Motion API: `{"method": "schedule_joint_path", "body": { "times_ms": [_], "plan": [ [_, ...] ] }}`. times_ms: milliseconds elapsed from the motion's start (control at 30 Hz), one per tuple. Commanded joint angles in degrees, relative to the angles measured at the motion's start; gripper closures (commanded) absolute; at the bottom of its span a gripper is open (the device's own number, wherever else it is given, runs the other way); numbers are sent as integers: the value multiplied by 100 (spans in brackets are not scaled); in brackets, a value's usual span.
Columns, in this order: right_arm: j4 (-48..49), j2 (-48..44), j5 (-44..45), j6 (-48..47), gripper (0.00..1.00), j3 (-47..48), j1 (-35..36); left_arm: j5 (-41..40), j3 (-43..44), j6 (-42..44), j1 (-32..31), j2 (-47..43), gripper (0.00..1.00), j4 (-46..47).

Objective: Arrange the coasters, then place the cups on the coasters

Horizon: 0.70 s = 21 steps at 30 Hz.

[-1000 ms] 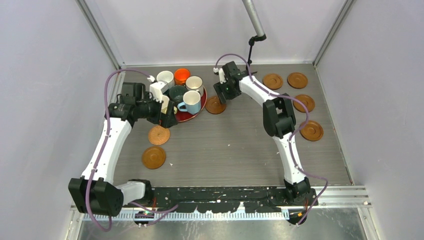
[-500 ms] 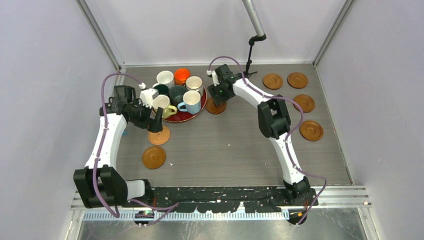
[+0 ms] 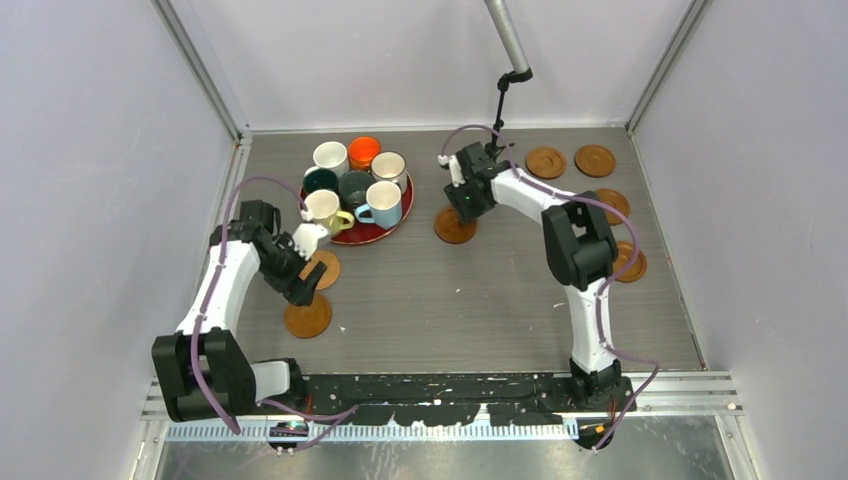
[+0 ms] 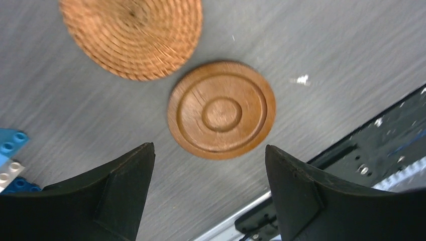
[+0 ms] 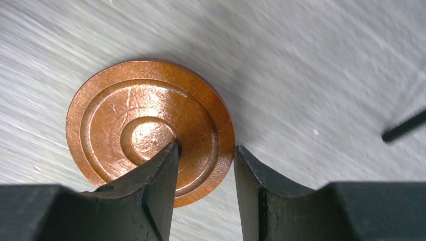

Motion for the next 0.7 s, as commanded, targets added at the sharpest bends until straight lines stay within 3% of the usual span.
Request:
{"method": "schedule_joint_path", "body": {
  "times_ms": [0,167,367,667],
  "plan": [
    [-310,-509,244,-335,54,-1046,-518,-408,-401,1238,22,-219,20,-352],
    [-161,-877,158,-411,56,-1756,-1105,-660,-799,1698,-187,-56,29,-346],
    [-51,-1207,171,-698,56,-2217,-1837,-1268,-1467,1703,-948,19,40,415],
    [-29,-1160,184,-990,57,-1936,-2623,-1323,-1447,1200,-2097,568,46,942]
  ]
}}
